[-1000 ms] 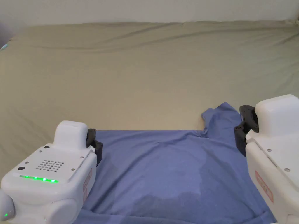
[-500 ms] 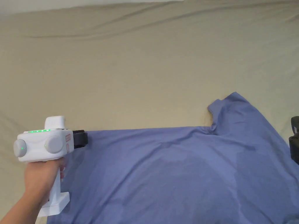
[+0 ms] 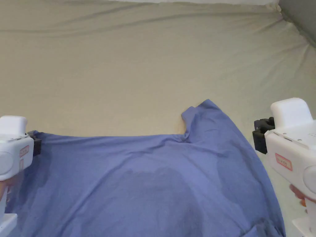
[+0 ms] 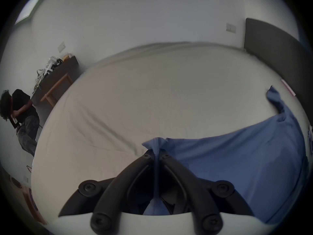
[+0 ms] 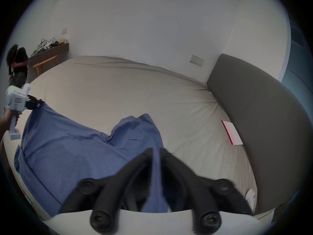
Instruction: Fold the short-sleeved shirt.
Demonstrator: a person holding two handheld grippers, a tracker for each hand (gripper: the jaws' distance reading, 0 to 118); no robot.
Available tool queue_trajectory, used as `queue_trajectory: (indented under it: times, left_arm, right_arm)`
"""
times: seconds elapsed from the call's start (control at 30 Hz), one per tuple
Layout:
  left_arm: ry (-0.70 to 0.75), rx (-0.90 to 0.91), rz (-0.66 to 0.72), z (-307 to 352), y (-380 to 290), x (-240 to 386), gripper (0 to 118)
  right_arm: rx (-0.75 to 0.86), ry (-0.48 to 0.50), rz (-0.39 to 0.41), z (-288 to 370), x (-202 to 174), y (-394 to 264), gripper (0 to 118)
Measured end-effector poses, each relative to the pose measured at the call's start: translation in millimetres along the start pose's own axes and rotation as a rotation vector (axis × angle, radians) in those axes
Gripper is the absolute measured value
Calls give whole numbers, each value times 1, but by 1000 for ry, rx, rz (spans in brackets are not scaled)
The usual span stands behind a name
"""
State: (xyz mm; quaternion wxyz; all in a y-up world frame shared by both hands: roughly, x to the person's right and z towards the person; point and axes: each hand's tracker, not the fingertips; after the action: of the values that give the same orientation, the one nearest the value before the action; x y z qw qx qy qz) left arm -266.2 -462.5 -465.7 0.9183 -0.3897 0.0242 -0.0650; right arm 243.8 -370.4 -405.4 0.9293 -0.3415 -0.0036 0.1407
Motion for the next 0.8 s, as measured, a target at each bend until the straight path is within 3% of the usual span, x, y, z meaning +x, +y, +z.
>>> queue_trajectory:
  times: [0.03,0.07,0.1,0.13,0.43,0.57,0.63,0.67,0.7,0.73,0.8]
  left_arm:
    - [-8,27,-8,13,3,-3,2]
    - [-11,54,-24,28,5,-3,1]
    - [-11,76,-30,42,6,-2,2]
    - [-16,88,-42,54,6,-2,2]
    - [-13,105,-121,104,-29,5,2]
    - [6,79,-129,104,-45,6,2]
    - [1,67,-117,104,-51,3,2]
    - [0,59,-115,103,-53,2,2]
    - [3,57,-115,102,-55,2,2]
    - [4,56,-113,102,-55,1,2]
    - [12,55,-109,104,-54,-1,2]
  right_arm:
    - [-42,11,-12,-12,6,3,42]
    - [-88,19,-13,-25,12,6,84]
    - [-137,57,-27,-42,18,7,103]
    - [-167,55,-46,-57,22,6,110]
    - [-451,54,-202,-186,29,-34,110]
    - [-415,41,-167,-199,21,-43,82]
    - [-388,109,-156,-196,14,-41,73]
    - [-383,159,-158,-193,12,-38,48]
    - [-363,195,-144,-190,9,-34,13]
    - [-359,143,-81,-184,6,-28,2]
    - [-372,137,16,-174,8,-22,2]
